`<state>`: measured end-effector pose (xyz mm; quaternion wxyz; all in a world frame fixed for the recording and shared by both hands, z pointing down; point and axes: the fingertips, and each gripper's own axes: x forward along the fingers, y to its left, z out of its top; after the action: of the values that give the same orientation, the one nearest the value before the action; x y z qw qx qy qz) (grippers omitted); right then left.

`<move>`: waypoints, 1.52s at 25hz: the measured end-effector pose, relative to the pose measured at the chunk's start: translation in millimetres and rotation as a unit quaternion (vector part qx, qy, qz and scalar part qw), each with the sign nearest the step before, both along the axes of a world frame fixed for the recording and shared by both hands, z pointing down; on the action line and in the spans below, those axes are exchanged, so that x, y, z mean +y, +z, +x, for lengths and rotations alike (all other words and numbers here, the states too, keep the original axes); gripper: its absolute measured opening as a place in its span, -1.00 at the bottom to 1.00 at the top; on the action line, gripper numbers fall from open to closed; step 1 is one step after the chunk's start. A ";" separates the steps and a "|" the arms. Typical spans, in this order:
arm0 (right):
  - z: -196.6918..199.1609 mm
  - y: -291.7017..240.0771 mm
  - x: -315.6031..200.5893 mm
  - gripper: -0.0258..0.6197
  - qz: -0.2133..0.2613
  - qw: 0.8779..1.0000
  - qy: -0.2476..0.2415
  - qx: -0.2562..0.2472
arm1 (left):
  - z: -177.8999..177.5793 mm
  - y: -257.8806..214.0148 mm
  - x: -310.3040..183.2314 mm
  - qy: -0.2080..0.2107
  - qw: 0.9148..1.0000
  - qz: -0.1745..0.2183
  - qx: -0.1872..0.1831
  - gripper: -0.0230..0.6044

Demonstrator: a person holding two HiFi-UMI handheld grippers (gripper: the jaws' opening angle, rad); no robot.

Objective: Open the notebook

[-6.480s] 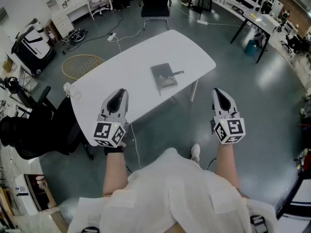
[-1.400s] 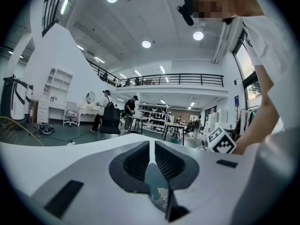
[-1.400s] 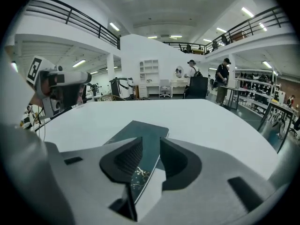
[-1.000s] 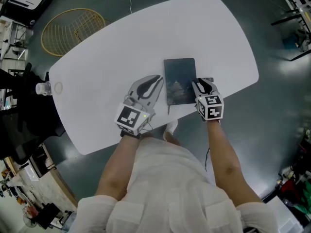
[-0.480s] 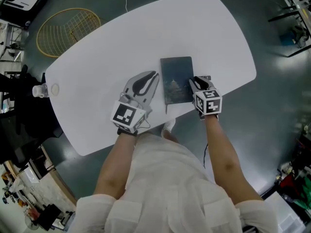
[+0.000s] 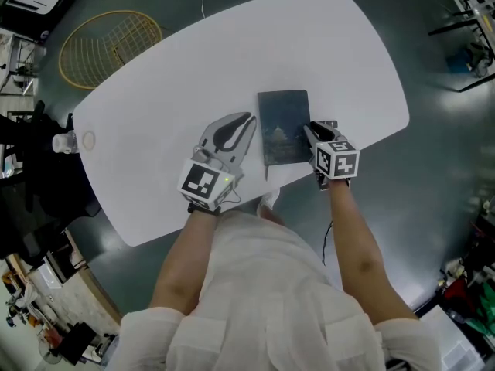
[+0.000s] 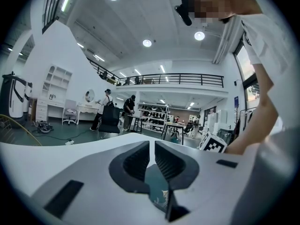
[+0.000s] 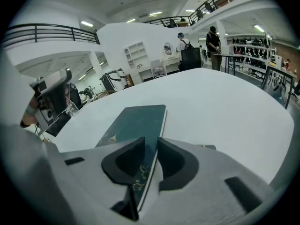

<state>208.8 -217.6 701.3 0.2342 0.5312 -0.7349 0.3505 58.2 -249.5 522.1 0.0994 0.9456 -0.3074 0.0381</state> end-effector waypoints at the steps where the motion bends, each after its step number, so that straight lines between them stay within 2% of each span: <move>1: 0.1 -0.1 -0.3 -0.65 -0.003 1.000 0.001 0.001 | -0.8 -0.3 -0.1 -0.001 1.000 0.000 0.000 -0.82; 11: 0.6 -13.7 -1.0 -0.70 0.000 1.000 0.005 0.019 | -11.2 -6.8 -0.3 -0.015 1.000 0.003 -0.003 -0.82; 18: -4.8 -46.2 -0.1 -0.75 0.030 0.999 0.005 0.018 | -19.5 -20.7 3.2 -0.025 1.000 0.007 -0.001 -0.82; 24: -12.0 -70.7 0.9 -0.75 0.055 0.998 -0.006 0.028 | -28.3 -32.8 4.9 -0.038 0.999 0.015 0.001 -0.82; 38: -56.4 -126.1 -3.9 -0.77 0.112 0.992 -0.056 0.008 | -62.1 -56.0 8.7 -0.073 0.997 0.026 -0.005 -0.81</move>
<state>152.5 -221.5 575.2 0.1986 0.5149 -0.7963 0.2475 -3.8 -240.8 466.1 0.0758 0.9227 -0.3771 0.0272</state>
